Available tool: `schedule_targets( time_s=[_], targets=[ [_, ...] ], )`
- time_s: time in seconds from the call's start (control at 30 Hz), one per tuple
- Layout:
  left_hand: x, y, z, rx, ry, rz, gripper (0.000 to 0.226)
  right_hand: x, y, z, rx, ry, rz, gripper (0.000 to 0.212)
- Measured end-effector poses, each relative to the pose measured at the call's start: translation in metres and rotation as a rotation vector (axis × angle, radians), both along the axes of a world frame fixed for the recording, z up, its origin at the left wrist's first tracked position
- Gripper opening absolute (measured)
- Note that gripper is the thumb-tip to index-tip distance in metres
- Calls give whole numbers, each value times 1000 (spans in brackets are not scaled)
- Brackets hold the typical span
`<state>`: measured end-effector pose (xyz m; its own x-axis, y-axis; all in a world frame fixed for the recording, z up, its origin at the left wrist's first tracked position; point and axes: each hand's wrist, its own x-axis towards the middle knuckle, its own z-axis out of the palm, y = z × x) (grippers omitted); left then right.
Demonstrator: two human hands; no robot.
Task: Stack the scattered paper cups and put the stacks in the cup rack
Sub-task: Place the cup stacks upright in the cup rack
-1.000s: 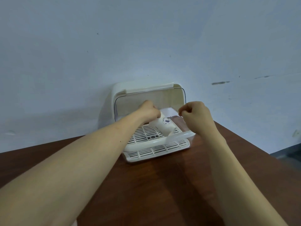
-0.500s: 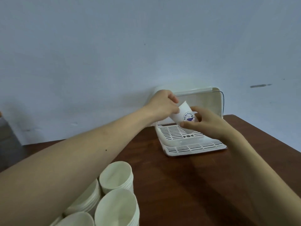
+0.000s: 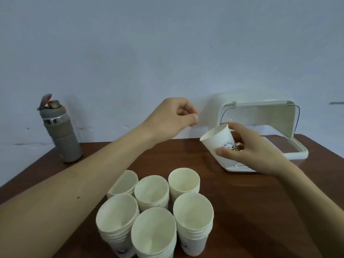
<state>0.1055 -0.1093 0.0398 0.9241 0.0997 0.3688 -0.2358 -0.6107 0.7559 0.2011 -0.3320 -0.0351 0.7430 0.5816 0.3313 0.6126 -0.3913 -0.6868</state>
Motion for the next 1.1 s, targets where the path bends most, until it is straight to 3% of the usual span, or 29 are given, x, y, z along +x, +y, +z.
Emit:
schedule_targets(
  time_s=[0.23,0.83,1.1],
  targets=[
    [-47,44,-17,73,20,77,6,-43,26,-8,171,72,-13,78],
    [-109,70,-47,110,29,137,6,-116,42,-2,165,65,8,69],
    [-114,75,-58,112,46,178,7,-115,60,-6,175,70,-79,69]
  ],
)
